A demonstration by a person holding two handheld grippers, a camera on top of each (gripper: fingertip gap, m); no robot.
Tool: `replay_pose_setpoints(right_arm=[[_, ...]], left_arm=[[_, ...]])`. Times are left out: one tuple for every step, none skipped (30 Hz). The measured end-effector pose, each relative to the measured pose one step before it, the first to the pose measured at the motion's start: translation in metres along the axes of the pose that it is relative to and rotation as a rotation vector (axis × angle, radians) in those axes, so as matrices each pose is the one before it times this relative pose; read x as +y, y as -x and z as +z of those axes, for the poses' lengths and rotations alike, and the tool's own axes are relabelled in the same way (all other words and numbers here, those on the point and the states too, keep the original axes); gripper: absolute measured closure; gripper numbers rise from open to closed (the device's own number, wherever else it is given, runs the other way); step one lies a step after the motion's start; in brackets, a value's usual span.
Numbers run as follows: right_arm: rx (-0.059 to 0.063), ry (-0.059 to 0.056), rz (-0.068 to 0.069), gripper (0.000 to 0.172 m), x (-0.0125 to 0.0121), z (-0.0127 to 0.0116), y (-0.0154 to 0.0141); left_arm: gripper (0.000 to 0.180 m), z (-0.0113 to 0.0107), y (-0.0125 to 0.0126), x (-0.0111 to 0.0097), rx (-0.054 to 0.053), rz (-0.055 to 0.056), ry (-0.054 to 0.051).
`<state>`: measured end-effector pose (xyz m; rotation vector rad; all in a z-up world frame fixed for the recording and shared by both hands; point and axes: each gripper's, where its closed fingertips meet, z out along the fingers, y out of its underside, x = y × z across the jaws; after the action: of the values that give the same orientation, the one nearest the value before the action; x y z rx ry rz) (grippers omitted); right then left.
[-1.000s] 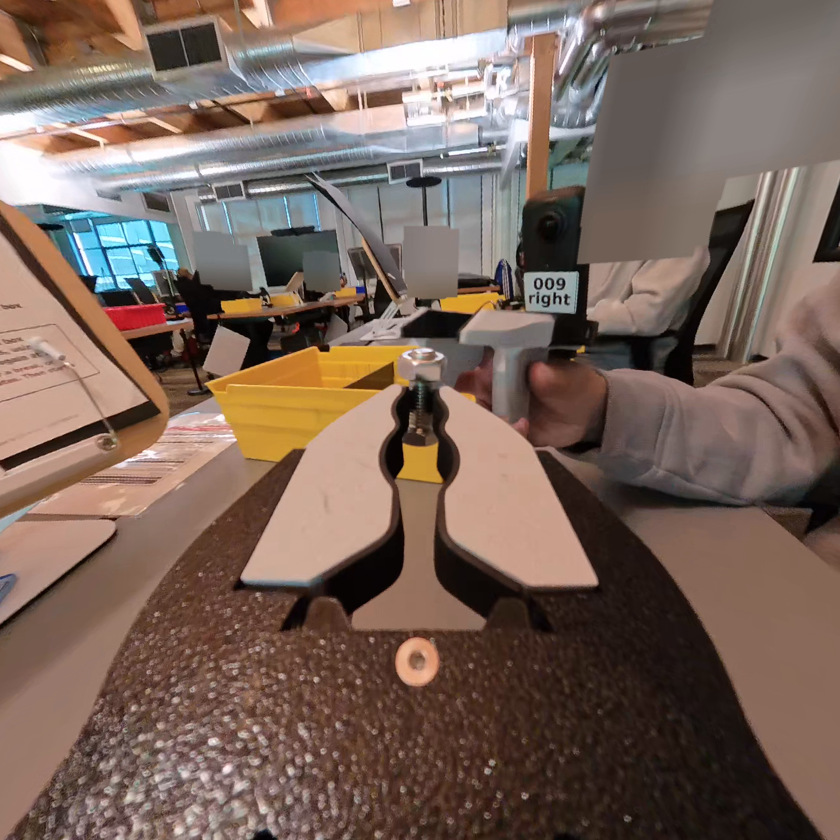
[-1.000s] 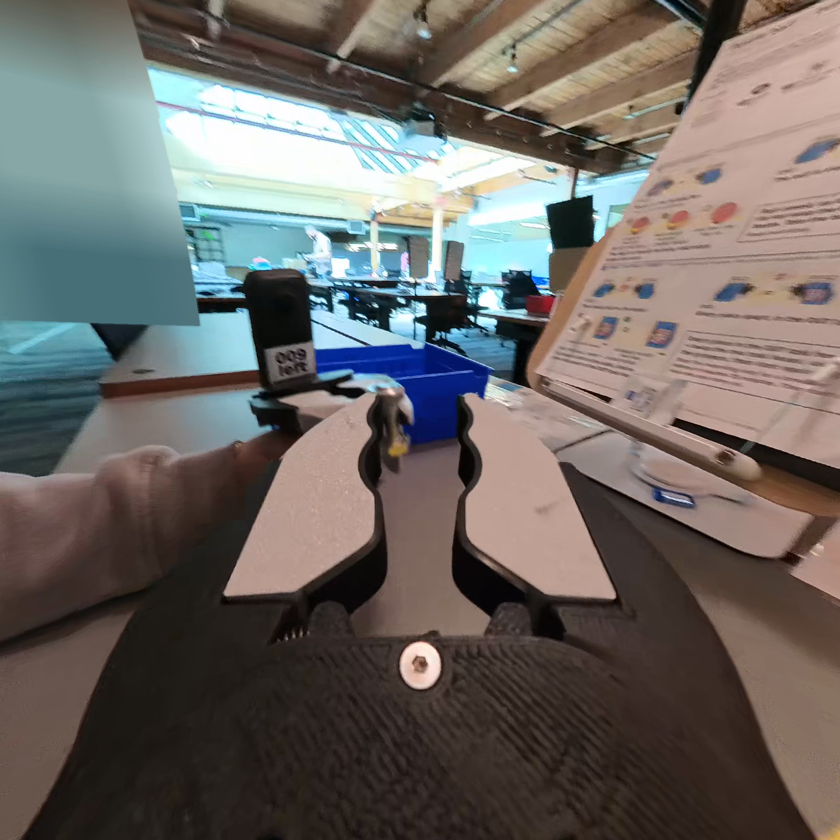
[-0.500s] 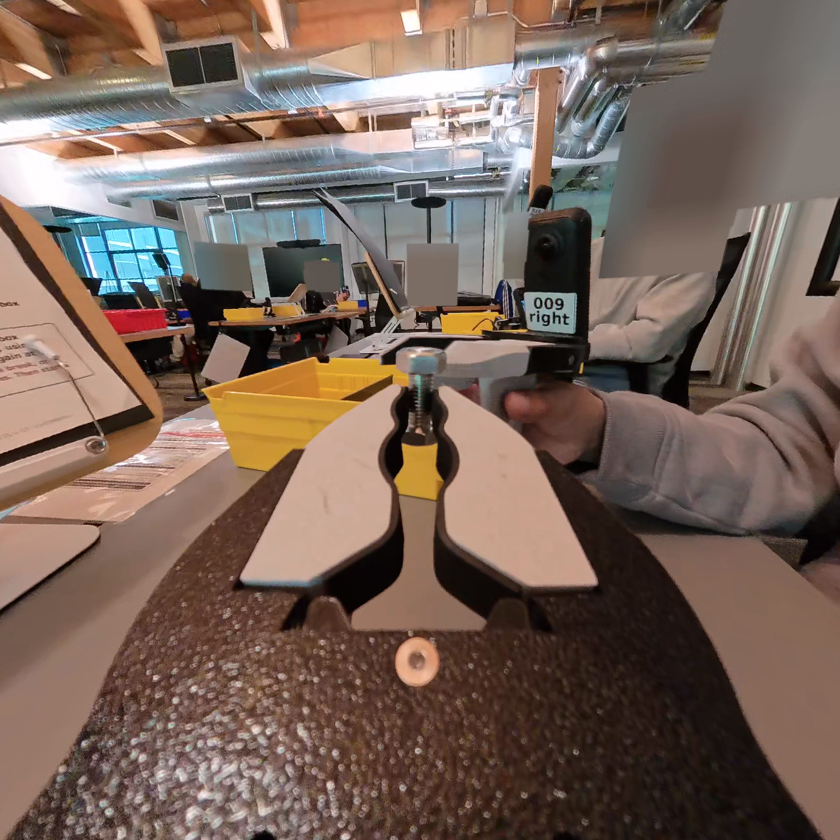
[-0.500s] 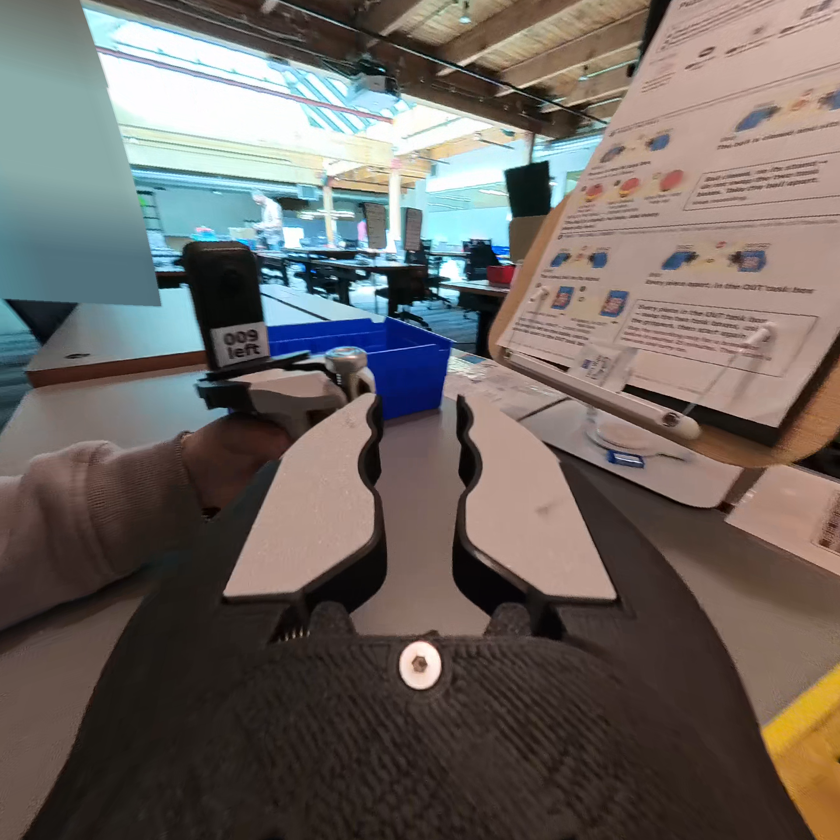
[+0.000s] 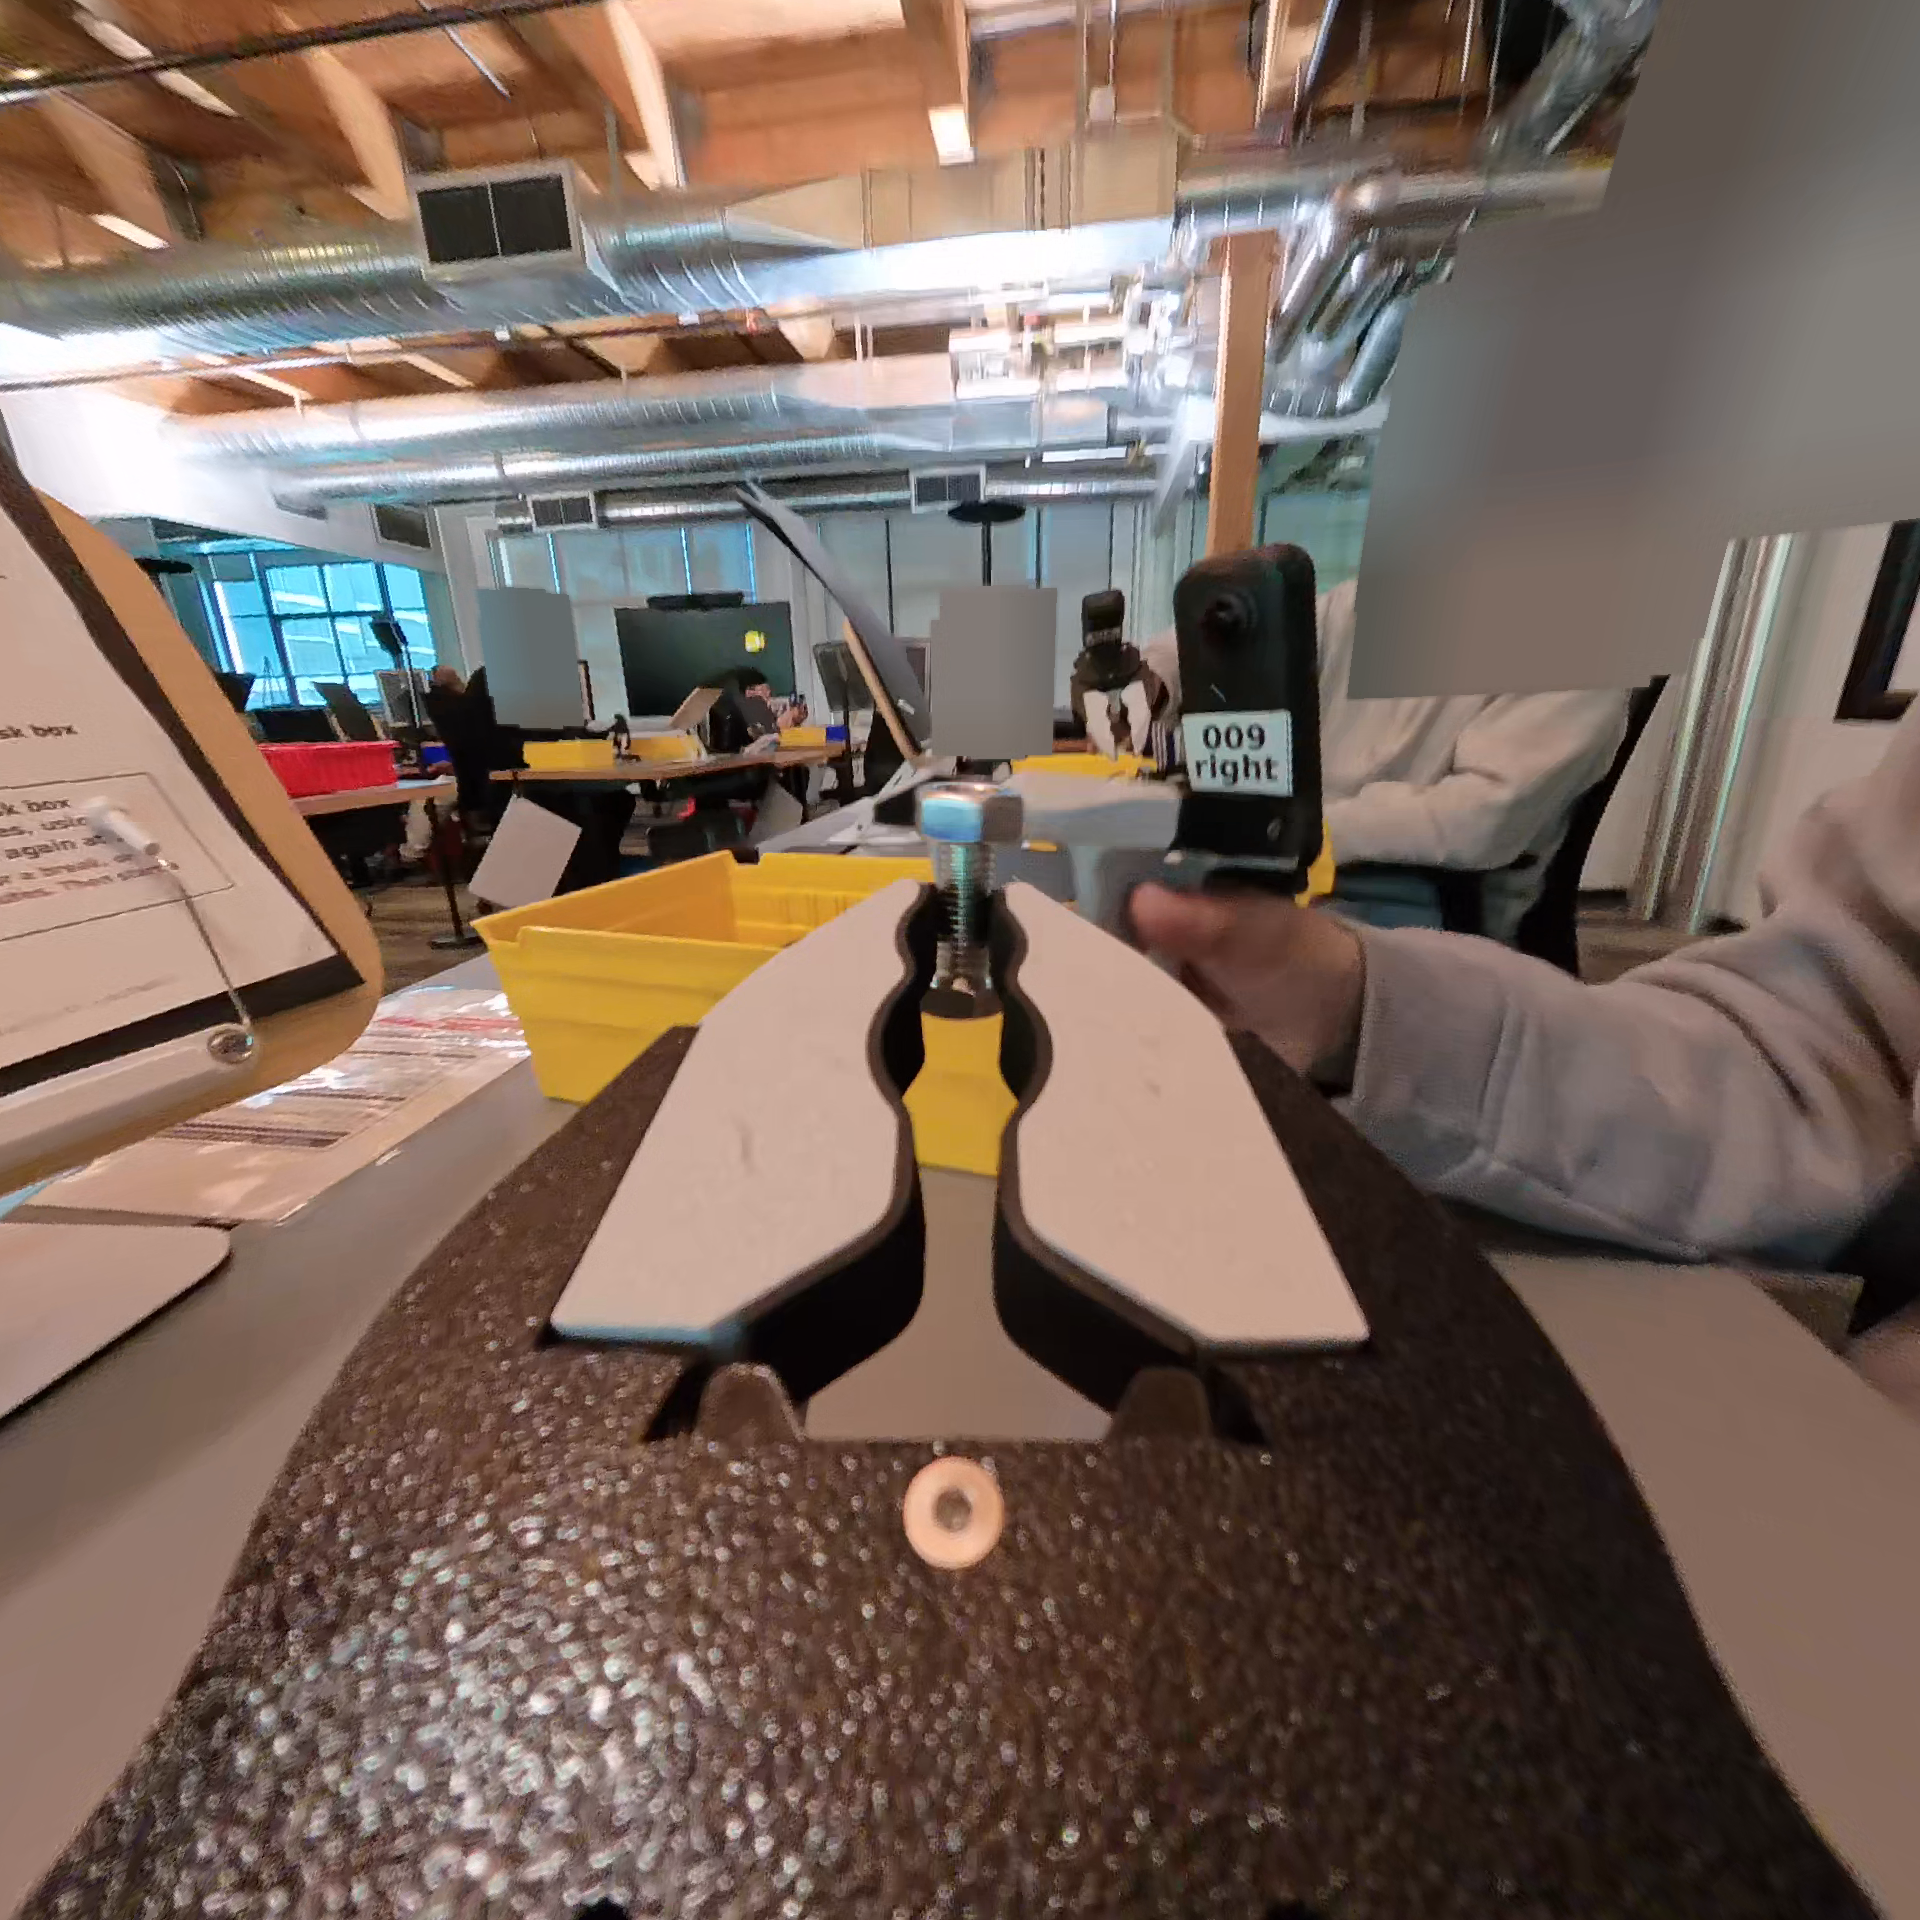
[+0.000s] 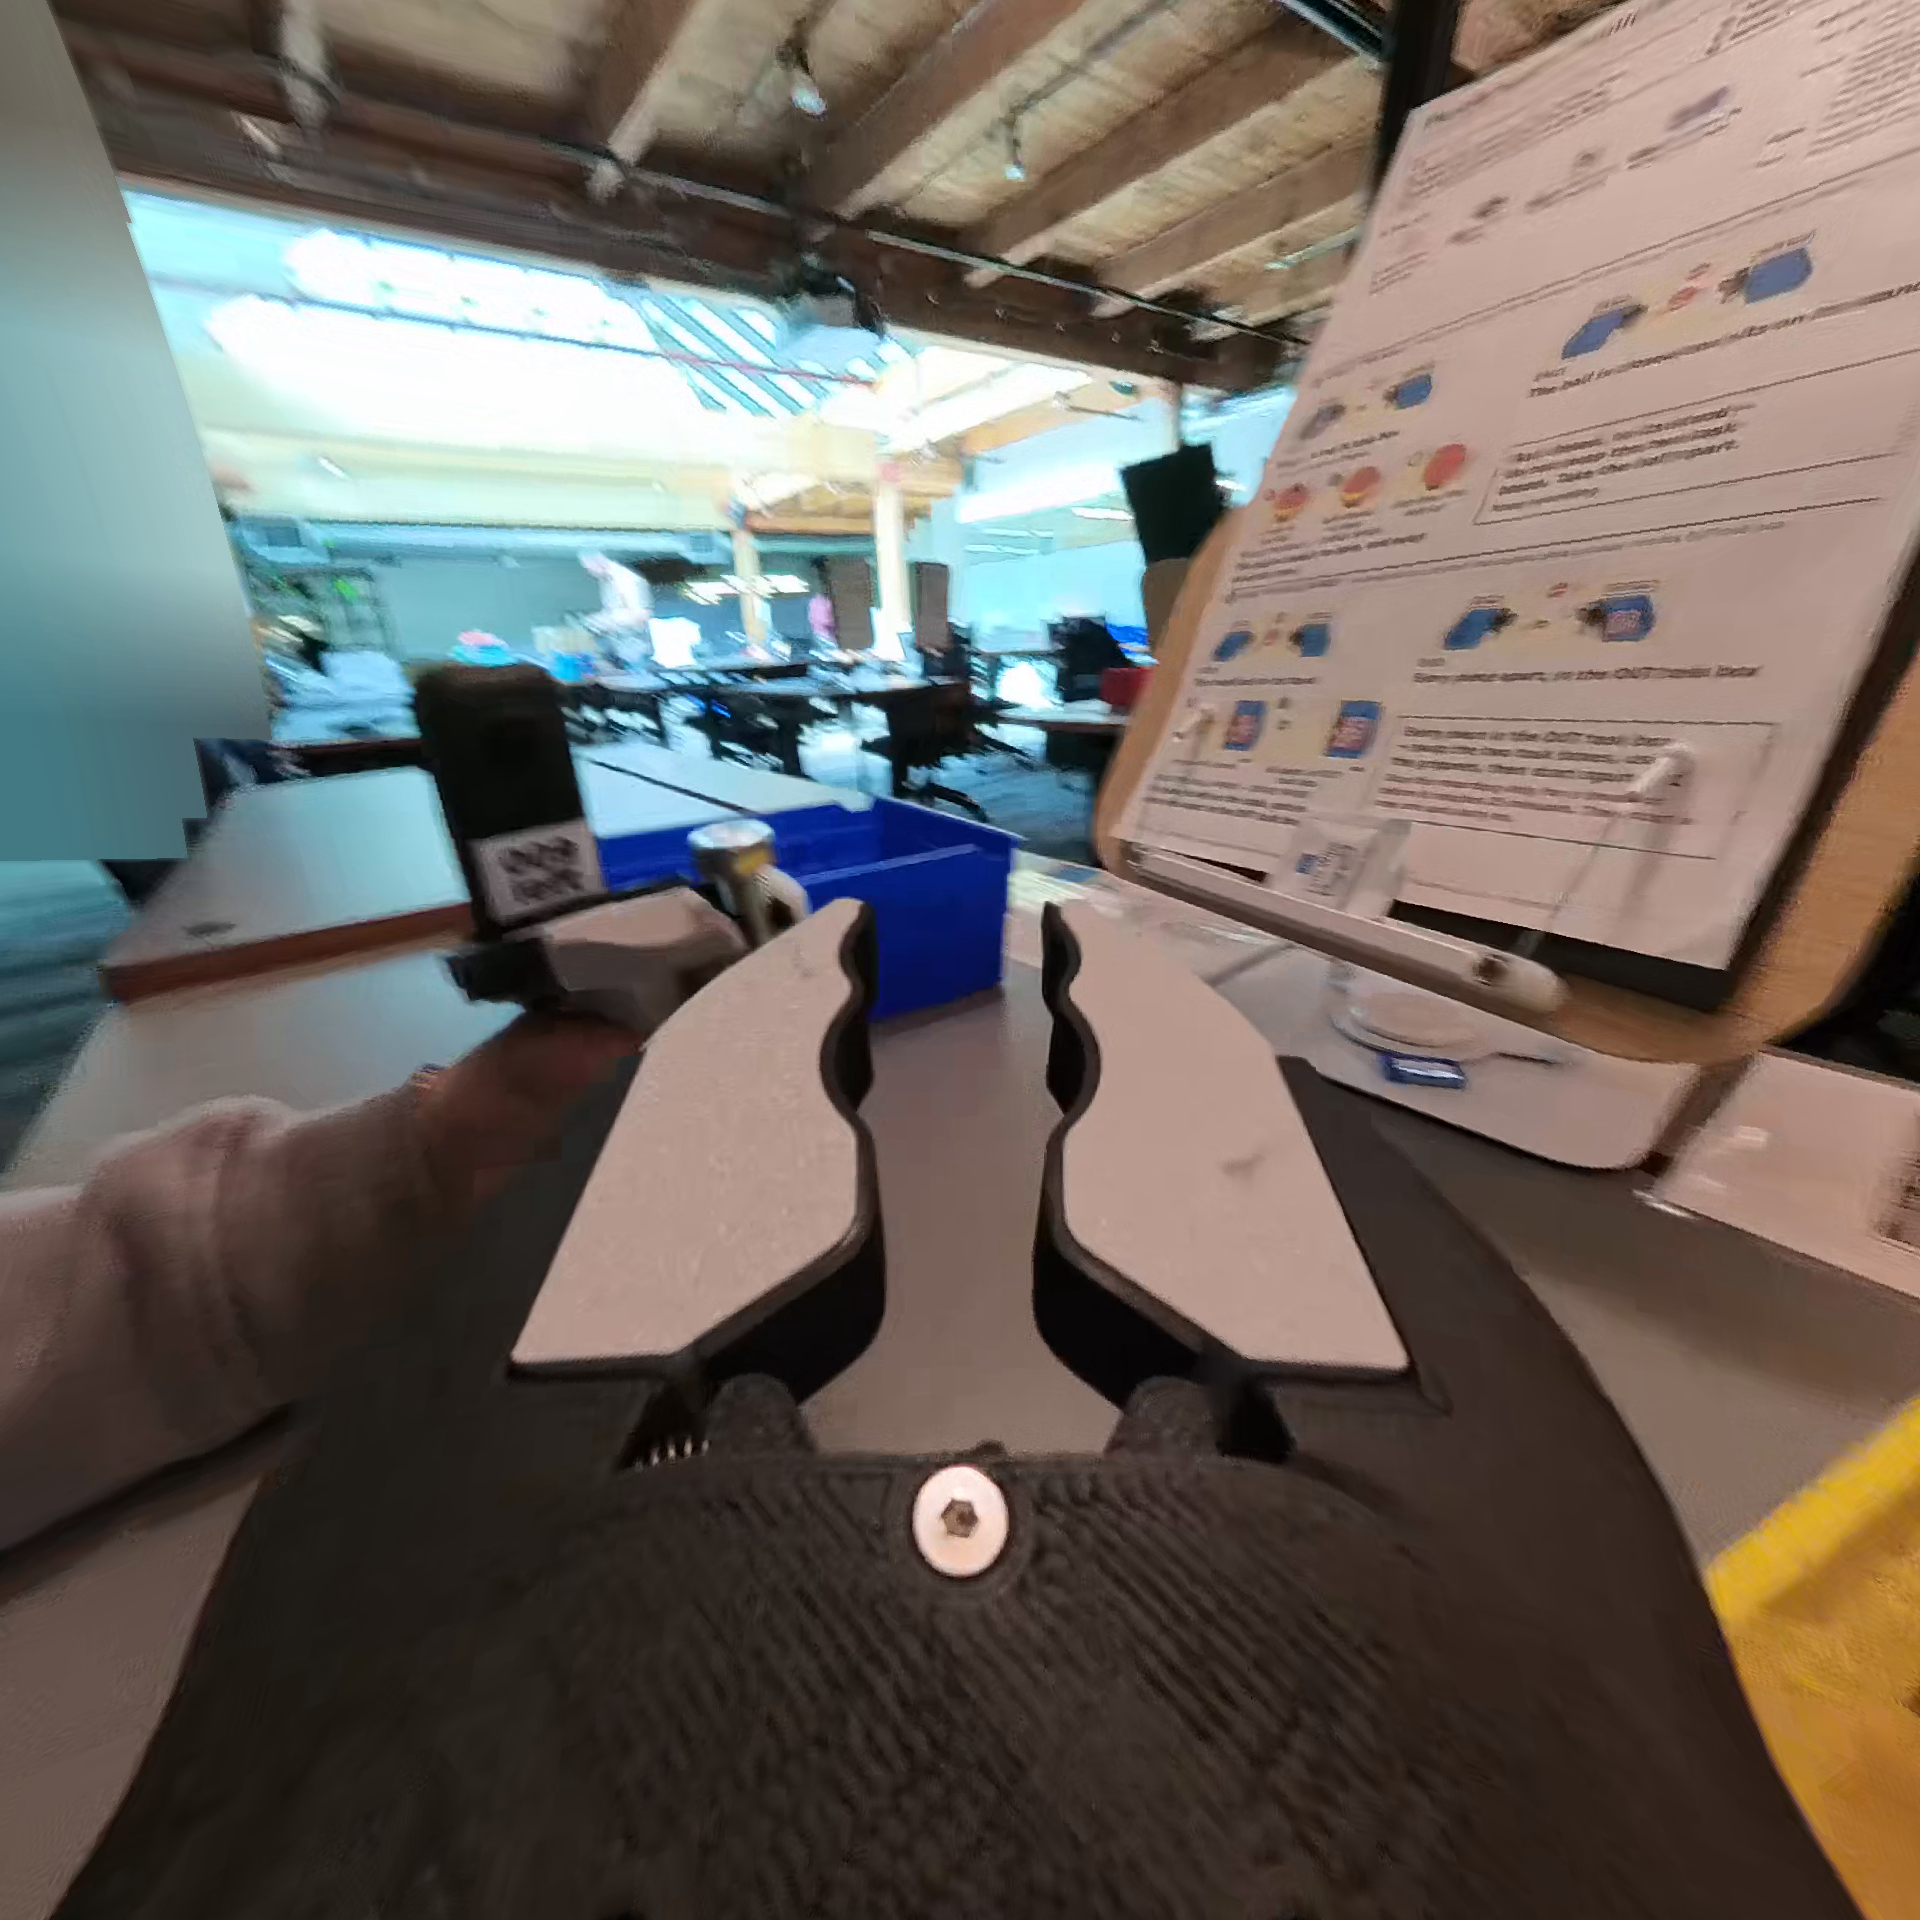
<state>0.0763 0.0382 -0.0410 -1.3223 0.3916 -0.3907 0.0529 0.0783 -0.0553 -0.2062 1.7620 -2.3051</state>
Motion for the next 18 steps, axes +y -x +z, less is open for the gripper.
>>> replay_pose_setpoints(right_arm=[[-0.0512,-0.0303,0.0378,0.140,-0.00444,-0.00004,0.00720],[-0.0341,-0.0225,0.0203,0.139,-0.00252,0.00178,0.00706],[-0.0346,-0.0102,0.0011,0.137,-0.00065,0.00298,0.00850],[-0.0369,0.0023,-0.0137,0.137,0.00108,0.00334,0.00929],[-0.0329,0.0098,-0.0242,0.137,0.00247,0.00320,0.00848],[-0.0218,0.0151,-0.0266,0.138,0.00369,0.00275,0.00640],[-0.0045,0.0196,-0.0167,0.139,0.00410,0.00234,0.00286],[0.0112,0.0135,-0.0043,0.139,0.00296,0.00164,-0.00043],[0.0121,-0.0020,0.0054,0.140,0.00044,0.00050,-0.00143],[0.0167,0.0066,0.0092,0.147,0.00141,-0.00046,-0.00345],[0.0290,0.0169,0.0043,0.147,0.00235,-0.00105,-0.00622],[0.0226,0.0074,0.0060,0.138,0.00036,-0.00147,-0.00569],[0.0121,0.0121,0.0081,0.134,0.00059,-0.00144,-0.00387],[0.0257,0.0062,0.0101,0.135,0.00041,-0.00128,-0.00493],[0.0590,-0.0011,0.0073,0.148,0.00020,-0.00241,-0.00961],[0.0454,-0.0055,-0.0004,0.147,-0.00016,-0.00250,-0.00896],[0.0063,-0.0011,0.0075,0.144,-0.00041,-0.00182,-0.00396],[-0.0300,-0.0083,0.0135,0.141,-0.00177,-0.00090,0.00214]], left_arm=[[0.172,0.00072,-0.00017,0.00263,-0.0021,0.0102,0.0187],[0.172,0.00193,-0.00144,0.00154,0.0051,0.0005,0.0058],[0.172,0.00275,-0.00210,0.00125,0.0097,-0.0043,-0.0002],[0.172,0.00308,-0.00215,0.00181,0.0075,-0.0014,0.0031],[0.172,0.00315,-0.00214,0.00250,0.0071,0.0019,0.0086],[0.172,0.00287,-0.00207,0.00268,0.0076,0.0015,0.0105],[0.172,0.00243,-0.00201,0.00207,0.0078,-0.0001,0.0079],[0.172,0.00193,-0.00152,0.00144,0.0054,-0.0004,0.0045],[0.172,0.00123,-0.00111,0.00023,0.0047,-0.0003,-0.0007],[0.172,0.00028,-0.00089,-0.00163,0.0041,-0.0024,-0.0094],[0.172,-0.00062,0.00074,-0.00200,-0.0054,-0.0027,-0.0086],[0.172,-0.00137,0.00217,-0.00054,-0.0130,0.0008,0.0026],[0.172,-0.00211,0.00288,-0.00004,-0.0124,-0.0003,0.0026],[0.172,-0.00320,0.00284,-0.00147,-0.0092,-0.0065,-0.0141],[0.172,-0.00369,0.00171,-0.00428,0.0000,-0.0115,-0.0346],[0.172,-0.00314,0.00150,-0.00548,-0.0014,-0.0137,-0.0357],[0.172,-0.00200,0.00191,-0.00307,-0.0076,-0.0045,-0.0132],[0.172,-0.00079,0.00051,0.00009,-0.0037,0.0089,0.0092]])
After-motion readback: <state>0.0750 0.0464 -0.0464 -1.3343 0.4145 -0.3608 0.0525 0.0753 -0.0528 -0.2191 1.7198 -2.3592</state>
